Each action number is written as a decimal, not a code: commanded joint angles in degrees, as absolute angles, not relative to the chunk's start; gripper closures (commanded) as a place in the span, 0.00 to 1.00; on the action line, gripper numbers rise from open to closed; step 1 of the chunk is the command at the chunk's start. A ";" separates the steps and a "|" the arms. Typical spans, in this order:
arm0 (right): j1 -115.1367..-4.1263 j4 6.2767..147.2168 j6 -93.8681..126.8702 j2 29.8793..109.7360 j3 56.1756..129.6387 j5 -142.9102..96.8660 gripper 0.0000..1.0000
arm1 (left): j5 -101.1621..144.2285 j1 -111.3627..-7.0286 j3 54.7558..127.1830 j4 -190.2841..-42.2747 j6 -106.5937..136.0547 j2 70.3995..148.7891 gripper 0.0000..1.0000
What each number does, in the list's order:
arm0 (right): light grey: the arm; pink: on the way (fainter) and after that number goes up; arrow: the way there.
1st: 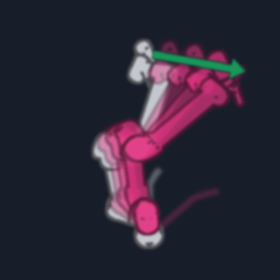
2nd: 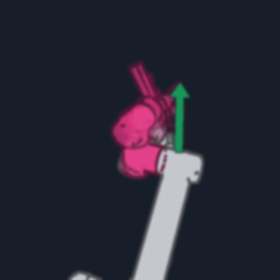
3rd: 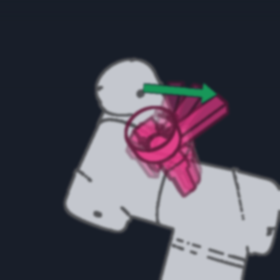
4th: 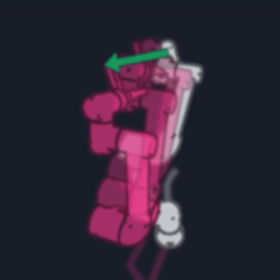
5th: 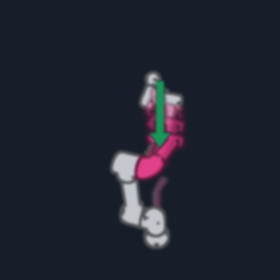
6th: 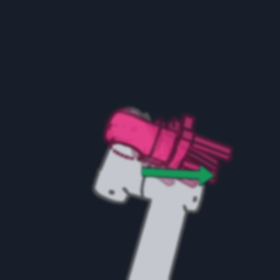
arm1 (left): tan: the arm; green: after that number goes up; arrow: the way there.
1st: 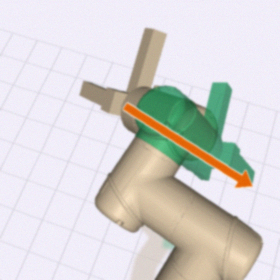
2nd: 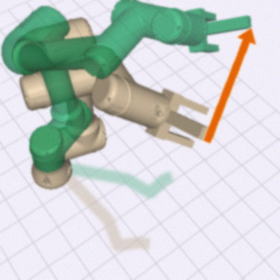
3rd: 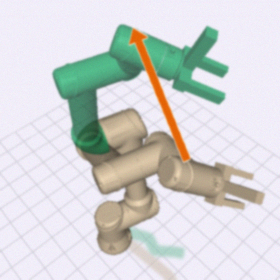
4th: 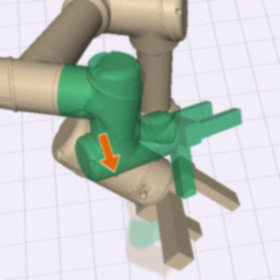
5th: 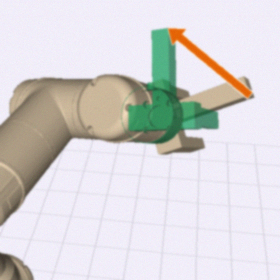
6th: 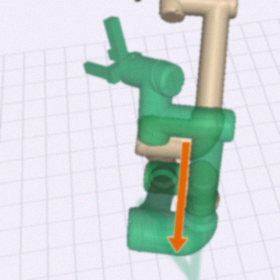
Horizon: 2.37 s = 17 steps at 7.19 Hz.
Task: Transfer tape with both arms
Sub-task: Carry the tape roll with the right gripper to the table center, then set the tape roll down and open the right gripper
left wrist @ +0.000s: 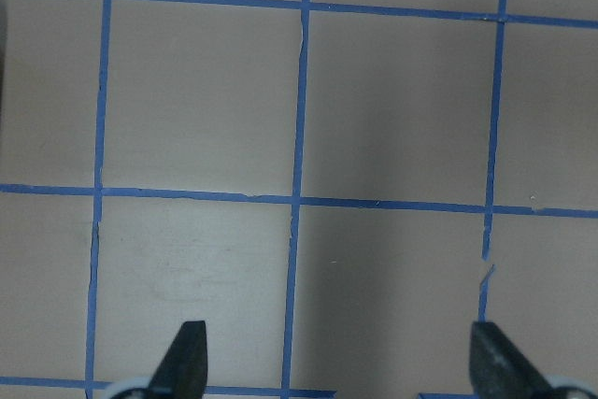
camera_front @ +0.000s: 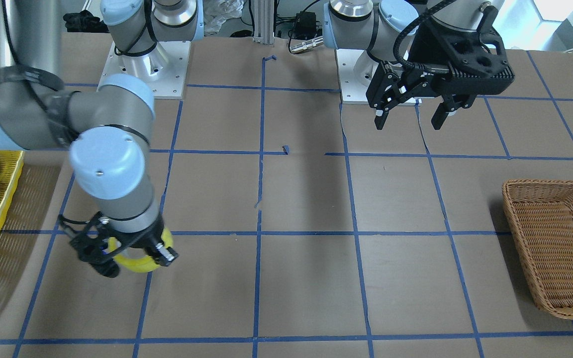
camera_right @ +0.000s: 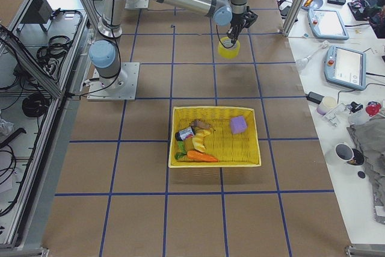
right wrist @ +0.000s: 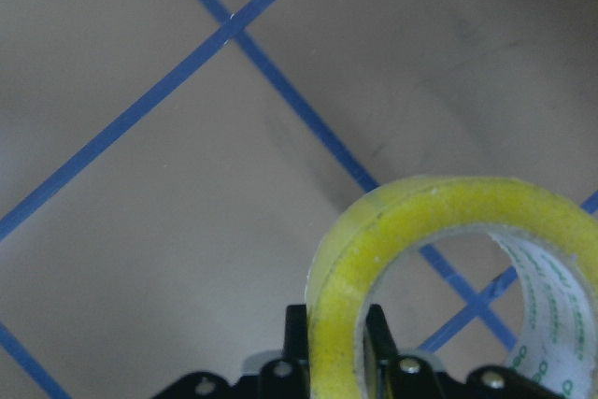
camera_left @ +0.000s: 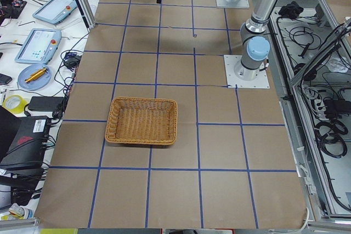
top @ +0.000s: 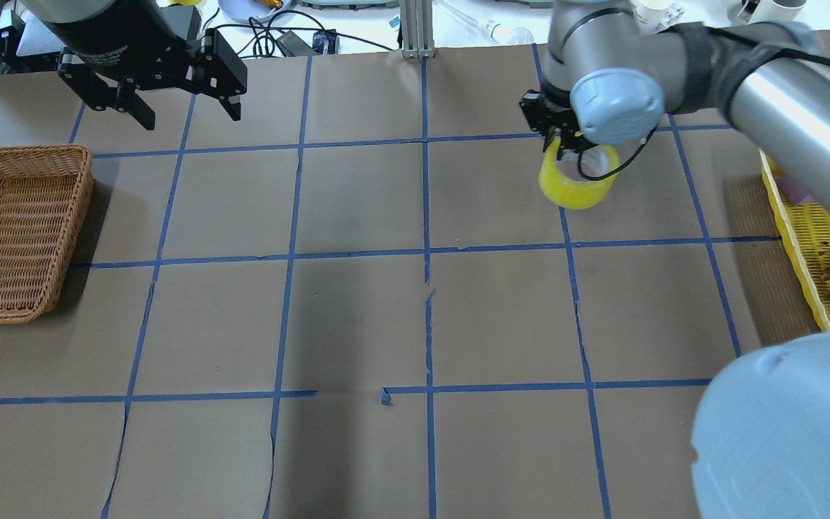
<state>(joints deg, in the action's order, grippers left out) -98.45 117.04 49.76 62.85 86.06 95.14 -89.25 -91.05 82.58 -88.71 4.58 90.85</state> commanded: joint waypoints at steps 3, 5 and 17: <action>-110.47 122.69 68.72 55.90 83.76 93.43 1.00 | -89.38 -90.97 82.62 -88.77 4.48 91.67 0.00; -112.23 122.61 72.06 55.37 83.76 92.47 1.00 | -89.38 -90.88 82.62 -88.77 4.39 91.76 0.00; -89.43 101.09 19.82 77.66 85.34 89.47 0.00 | -88.69 -96.04 92.95 -77.68 7.36 96.84 0.00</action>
